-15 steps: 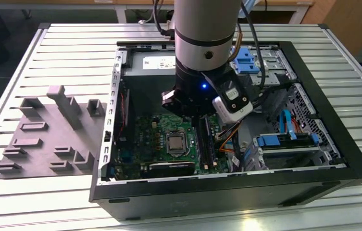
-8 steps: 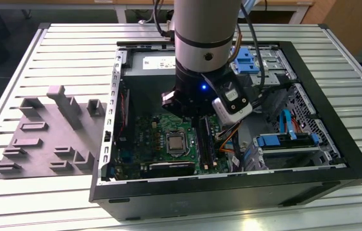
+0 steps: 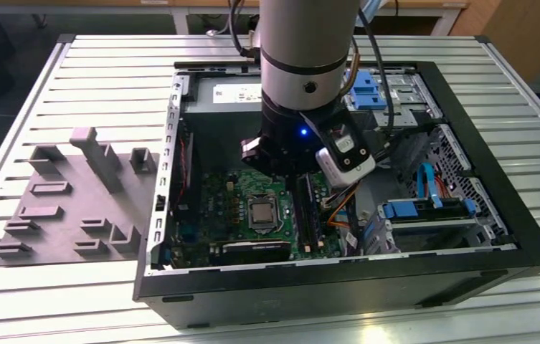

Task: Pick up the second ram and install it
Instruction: 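Insert the second ram into the second slot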

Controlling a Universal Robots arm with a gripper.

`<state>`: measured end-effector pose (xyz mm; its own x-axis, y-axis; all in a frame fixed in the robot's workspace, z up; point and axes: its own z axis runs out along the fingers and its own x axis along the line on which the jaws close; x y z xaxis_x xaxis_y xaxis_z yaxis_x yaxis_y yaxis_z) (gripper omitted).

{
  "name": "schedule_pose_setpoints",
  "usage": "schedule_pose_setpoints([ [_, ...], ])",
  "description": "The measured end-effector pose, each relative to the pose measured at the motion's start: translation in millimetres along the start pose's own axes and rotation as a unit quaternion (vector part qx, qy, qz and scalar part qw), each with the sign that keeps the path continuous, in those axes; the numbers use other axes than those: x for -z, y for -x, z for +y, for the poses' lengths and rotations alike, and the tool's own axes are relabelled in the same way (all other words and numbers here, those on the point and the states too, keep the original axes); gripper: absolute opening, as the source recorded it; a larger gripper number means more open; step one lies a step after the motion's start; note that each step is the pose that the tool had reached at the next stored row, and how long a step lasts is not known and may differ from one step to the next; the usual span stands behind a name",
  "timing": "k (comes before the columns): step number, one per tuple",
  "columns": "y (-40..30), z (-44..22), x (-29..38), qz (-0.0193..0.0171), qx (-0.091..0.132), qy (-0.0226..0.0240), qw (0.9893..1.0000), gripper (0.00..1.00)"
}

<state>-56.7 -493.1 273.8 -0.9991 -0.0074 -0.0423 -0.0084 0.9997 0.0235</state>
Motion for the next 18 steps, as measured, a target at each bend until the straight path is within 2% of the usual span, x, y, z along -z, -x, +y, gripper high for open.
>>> schedule_pose_setpoints([
  [18, -0.2, 1.7, -7.1, -0.0001, -0.005, -0.0003, 1.0000, 0.11],
])
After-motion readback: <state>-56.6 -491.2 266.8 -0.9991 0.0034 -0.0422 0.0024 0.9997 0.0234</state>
